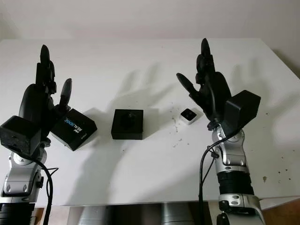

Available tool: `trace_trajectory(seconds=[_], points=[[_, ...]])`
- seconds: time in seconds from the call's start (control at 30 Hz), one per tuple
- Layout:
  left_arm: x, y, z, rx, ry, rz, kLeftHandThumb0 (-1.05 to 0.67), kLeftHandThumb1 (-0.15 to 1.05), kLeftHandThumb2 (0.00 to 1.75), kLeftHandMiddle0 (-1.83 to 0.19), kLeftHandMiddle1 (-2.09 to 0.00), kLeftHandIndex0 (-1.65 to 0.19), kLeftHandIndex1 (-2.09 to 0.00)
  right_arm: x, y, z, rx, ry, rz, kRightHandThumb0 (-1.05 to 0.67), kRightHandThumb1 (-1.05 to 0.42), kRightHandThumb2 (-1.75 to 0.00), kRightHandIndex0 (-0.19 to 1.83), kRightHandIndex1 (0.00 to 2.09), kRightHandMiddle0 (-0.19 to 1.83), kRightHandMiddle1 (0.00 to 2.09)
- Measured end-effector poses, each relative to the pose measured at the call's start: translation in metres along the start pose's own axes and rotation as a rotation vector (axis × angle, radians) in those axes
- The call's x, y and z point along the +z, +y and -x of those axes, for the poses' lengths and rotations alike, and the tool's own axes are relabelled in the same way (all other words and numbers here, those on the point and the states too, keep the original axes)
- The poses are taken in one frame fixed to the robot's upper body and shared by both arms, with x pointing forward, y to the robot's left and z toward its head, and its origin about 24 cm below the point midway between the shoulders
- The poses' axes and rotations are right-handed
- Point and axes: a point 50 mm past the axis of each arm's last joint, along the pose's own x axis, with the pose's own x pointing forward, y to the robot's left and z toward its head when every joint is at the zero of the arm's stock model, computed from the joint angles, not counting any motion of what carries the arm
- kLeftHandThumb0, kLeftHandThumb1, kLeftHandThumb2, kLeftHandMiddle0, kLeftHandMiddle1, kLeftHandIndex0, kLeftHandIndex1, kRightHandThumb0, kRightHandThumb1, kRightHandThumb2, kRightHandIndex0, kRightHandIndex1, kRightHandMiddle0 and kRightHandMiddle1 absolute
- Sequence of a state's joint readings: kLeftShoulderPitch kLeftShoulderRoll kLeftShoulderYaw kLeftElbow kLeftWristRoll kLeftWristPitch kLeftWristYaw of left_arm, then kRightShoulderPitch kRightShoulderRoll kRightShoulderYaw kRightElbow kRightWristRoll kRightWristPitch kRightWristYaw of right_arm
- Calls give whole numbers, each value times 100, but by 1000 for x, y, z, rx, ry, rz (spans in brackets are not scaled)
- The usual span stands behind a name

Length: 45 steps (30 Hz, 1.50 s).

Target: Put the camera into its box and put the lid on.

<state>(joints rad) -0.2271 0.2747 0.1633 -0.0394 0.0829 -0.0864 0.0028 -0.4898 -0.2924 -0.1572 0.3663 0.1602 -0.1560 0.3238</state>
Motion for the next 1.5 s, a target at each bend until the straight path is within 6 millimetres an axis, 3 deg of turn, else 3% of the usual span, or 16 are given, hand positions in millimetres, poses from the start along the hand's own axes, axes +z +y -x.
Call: trace_trajectory(seconds=[0.17,0.33,0.63,1.1,1.5], points=[[0,3,0,15,-1,6,-70,105,57,15,-6,16,-4,25,-31,-3,50,30,221,-52,-90,-3,5,12,7,12],[0,5,0,20,4,5,-70,105,57,13,-6,16,-5,45,-55,-2,101,76,714,-46,-77,-4,28,13,28,13],[1,6,0,15,-4,4,-70,105,55,13,-6,16,-5,34,-79,1,187,190,1041,-46,-79,-6,33,10,36,9],[1,6,0,15,-4,-5,-68,105,54,14,-5,15,-6,24,-67,-7,400,221,1377,-29,-81,-6,37,8,40,7],[1,9,0,29,-7,-25,-68,105,55,13,-5,14,-6,15,-63,-9,442,221,1412,-19,-85,-6,43,8,46,7]])
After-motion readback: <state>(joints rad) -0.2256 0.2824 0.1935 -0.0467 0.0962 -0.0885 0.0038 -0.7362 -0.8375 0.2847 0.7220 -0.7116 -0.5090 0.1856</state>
